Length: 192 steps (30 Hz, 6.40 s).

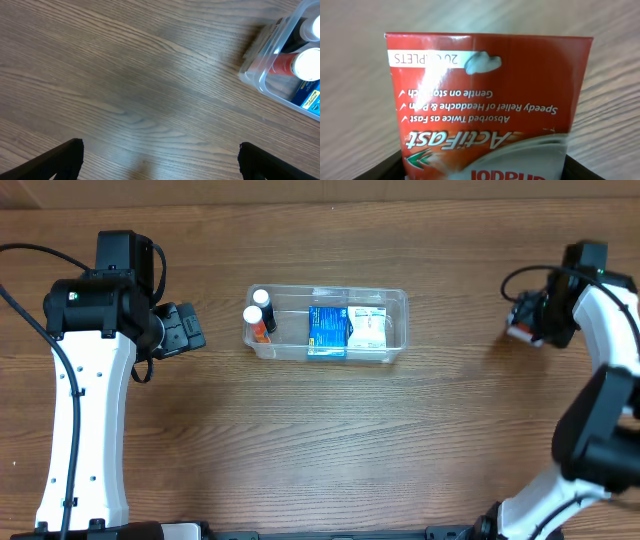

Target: Pack container

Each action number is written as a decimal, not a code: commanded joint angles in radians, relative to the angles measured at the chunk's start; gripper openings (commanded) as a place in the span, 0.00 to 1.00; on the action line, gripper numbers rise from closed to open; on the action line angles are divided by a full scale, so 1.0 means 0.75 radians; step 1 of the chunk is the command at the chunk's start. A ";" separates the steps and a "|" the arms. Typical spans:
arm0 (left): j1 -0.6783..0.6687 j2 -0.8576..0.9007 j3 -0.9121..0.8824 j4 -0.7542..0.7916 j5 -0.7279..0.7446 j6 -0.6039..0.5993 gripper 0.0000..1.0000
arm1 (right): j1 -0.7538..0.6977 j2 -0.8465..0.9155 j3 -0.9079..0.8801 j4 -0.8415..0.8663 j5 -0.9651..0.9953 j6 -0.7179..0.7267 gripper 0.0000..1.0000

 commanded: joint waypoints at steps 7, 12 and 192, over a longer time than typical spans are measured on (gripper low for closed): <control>0.007 -0.017 0.001 0.005 0.011 0.010 1.00 | 0.786 -0.364 0.068 0.009 -0.072 0.076 0.73; 0.007 -0.017 0.001 0.005 0.011 0.011 1.00 | 1.006 -0.221 0.067 0.053 0.065 0.237 0.75; 0.005 -0.018 -0.003 0.432 0.292 0.302 1.00 | 0.527 -0.513 -0.165 0.249 0.101 0.087 1.00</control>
